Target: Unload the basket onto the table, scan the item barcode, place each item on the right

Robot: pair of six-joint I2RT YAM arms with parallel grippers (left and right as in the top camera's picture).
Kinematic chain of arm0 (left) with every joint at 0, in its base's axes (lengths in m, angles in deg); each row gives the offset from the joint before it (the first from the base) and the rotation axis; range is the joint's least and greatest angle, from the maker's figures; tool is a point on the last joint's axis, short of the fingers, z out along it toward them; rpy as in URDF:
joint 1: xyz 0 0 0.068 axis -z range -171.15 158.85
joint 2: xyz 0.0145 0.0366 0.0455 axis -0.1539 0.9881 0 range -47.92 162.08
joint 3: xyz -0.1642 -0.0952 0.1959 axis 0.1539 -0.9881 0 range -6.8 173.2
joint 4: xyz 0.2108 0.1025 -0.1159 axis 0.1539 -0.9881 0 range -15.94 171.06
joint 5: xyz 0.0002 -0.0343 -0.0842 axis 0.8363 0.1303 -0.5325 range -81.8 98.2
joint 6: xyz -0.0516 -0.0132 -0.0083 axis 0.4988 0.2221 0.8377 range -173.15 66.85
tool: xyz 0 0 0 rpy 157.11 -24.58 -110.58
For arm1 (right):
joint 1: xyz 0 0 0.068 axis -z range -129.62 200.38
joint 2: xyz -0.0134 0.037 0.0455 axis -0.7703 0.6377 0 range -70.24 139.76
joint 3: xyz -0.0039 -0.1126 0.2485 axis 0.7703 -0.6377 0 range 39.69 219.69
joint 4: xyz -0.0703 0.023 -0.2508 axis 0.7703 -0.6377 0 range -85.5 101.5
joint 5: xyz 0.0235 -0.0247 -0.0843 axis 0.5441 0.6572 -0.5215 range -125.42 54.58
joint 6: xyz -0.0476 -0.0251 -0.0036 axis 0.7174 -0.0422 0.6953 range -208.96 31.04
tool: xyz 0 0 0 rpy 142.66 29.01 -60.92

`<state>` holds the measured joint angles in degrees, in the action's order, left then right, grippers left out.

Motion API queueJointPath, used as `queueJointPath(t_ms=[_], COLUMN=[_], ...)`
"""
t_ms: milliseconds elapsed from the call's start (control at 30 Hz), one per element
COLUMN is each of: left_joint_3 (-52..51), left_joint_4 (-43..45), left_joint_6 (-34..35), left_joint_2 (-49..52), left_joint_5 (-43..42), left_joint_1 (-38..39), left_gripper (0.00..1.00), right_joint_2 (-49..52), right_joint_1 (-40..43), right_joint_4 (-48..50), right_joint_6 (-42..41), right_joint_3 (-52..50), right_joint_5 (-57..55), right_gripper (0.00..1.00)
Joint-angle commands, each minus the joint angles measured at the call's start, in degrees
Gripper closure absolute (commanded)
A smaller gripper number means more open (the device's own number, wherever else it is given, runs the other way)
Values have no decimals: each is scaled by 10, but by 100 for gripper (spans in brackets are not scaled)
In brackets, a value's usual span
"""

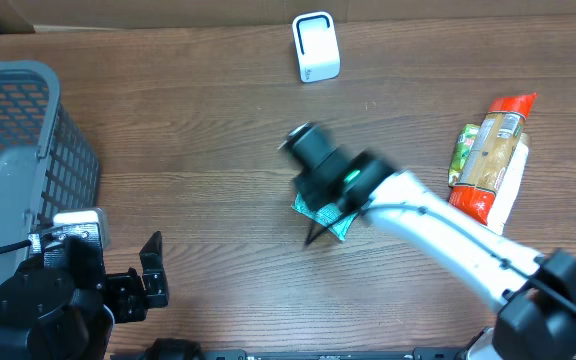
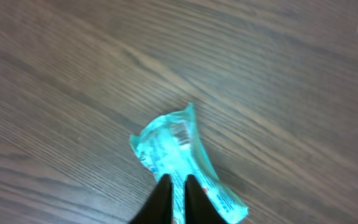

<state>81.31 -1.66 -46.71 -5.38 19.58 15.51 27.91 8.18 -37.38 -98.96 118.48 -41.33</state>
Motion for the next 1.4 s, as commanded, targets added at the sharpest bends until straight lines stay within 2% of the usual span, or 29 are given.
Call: queueJointPath(t_ms=[0,233,333,467,567,767,833,867,900,1000,1067,1100,1167,1233,1367], left_joint_3=[-4,-4,-4,-4,-4,-4,-4,-4,-4,-4,-4,-4,-4,-4,-4], left_joint_4=[2,2,2,2,2,2,2,2,2,2,2,2,2,2,2], left_joint_6=[4,4,4,4,4,4,4,4,4,4,4,4,4,4,4], left_joint_2=[3,3,3,3,3,3,3,3,3,3,3,3,3,3,3], left_joint_5=[-5,-5,-5,-5,-5,-5,-5,-5,-5,-5,-5,-5,-5,-5,-5], left_joint_1=[-3,-3,-3,-3,-3,-3,-3,-3,-3,-3,-3,-3,-3,-3,-3], left_gripper=[1,0,0,0,0,0,1,0,0,0,0,1,0,0,0], right_joint_2=[12,45,64,104,139,141,136,128,122,99,87,83,82,83,84], right_joint_1=[61,74,70,70,71,79,79,79,79,79,79,79,79,79,78], right_joint_4=[2,30,68,142,161,159,156,148,138,99,71,58,43,39,45], right_joint_6=[-5,-29,-99,-163,-205,-199,-171,-140,-125,-84,-61,-60,-60,-60,-65], right_joint_3=[-22,-68,-88,-116,-117,-115,-108,-97,-87,-47,-17,-5,7,6,-13], right_joint_5=[224,248,209,179,176,191,206,220,221,216,201,187,172,167,158], right_gripper=[96,96,96,96,96,96,87,73,65,55,55,61,84,96,96])
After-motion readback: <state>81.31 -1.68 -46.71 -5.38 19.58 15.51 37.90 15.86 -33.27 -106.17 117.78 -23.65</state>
